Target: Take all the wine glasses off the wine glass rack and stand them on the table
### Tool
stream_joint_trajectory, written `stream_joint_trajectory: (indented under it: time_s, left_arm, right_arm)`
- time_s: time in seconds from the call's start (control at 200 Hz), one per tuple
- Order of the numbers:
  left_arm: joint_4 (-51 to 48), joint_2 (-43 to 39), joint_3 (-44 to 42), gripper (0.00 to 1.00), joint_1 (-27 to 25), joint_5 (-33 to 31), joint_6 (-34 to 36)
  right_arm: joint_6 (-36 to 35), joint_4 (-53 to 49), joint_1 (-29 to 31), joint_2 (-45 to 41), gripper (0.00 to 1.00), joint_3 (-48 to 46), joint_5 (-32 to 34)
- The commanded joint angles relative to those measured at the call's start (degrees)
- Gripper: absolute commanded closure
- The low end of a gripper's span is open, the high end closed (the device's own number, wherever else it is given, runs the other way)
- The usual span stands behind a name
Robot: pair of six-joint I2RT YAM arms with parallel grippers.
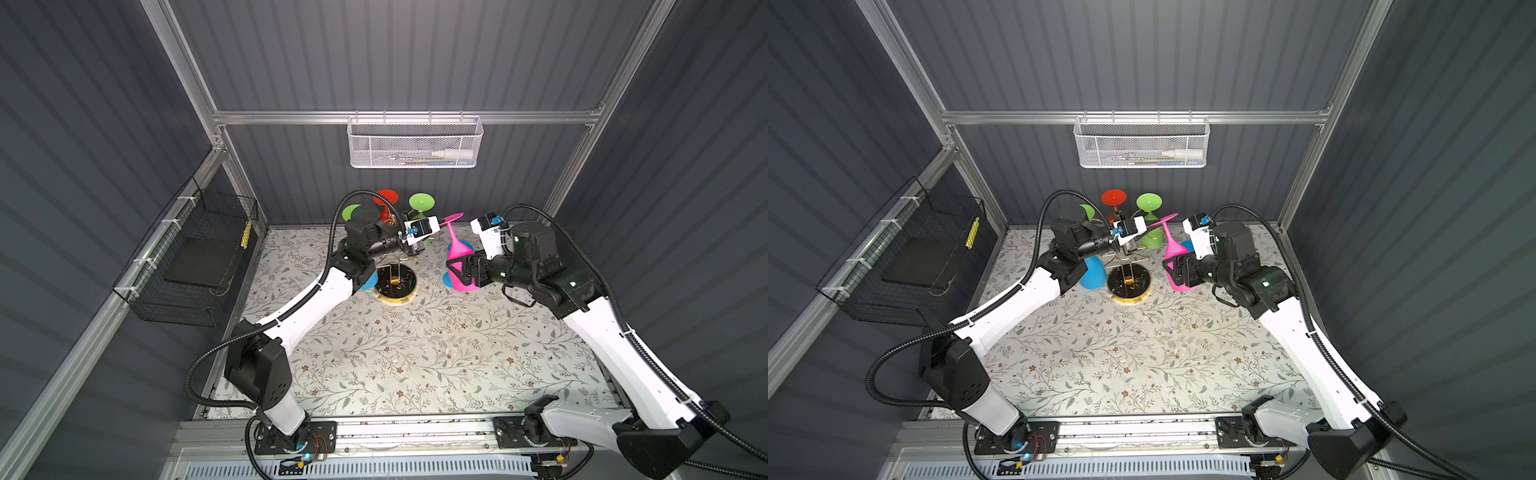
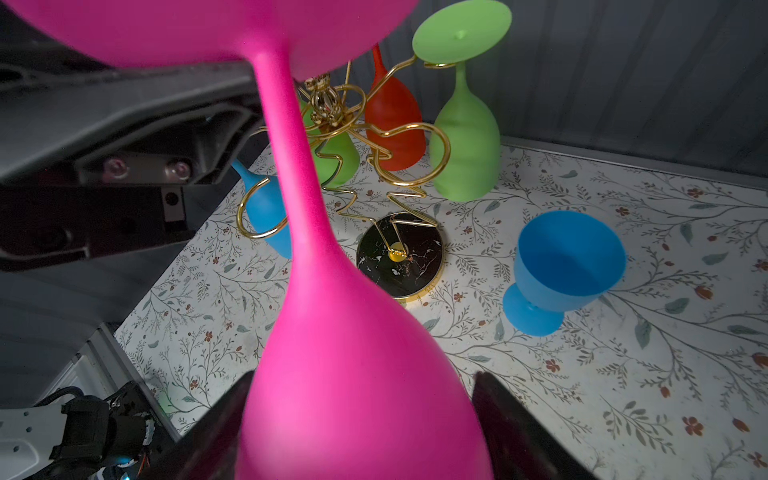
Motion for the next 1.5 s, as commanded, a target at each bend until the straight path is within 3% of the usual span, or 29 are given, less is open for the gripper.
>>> stream_joint_trajectory:
  time_s: [0.0, 0.215, 0.425, 0.64, 0.875, 1.045, 1.221, 1.496]
  left_arm:
    - [2.3, -2.6, -0.4, 1.0, -0.8, -1.9, -4.1]
    - [-1.8, -3.2, 0.3, 1.0, -0.8, -8.0, -10.3]
    - [-9.4, -3.6, 2.4, 1.0, -0.8, -16.4, -22.1]
    - [-19.5, -3.3, 6.2, 1.0, -0.7, -24.9, -32.8]
    - [-22.1, -4.1, 5.8, 1.0, 0.2, -23.9, -38.1]
    - [-19.8, -5.1, 3.5, 1.0, 2.8, -20.3, -41.6]
    - [-18.1, -5.5, 2.9, 1.0, 4.7, -16.3, -43.9]
    - [-17.9, -6.2, 2.3, 1.0, 4.9, -14.1, -43.3]
  right_arm:
    - [-0.1, 0.7, 0.5, 0.2, 0.14, 0.7, -1.3]
    - [1.9, 3.1, 0.3, -1.0, 0.01, 1.2, -4.9]
    - [5.2, 7.4, -2.4, -4.1, 0.01, -1.1, -7.8]
    - [10.0, 15.3, -9.9, -14.3, 0.01, -8.2, -11.2]
    - [14.1, 18.4, -14.3, -23.4, 0.04, -14.0, -10.7]
    - [17.6, 17.5, -15.2, -27.1, 0.18, -17.1, -3.9]
    - [19.4, 17.7, -15.2, -24.4, 0.34, -17.2, -3.5]
    - [21.1, 23.0, -15.2, -16.7, 0.37, -14.6, -11.1]
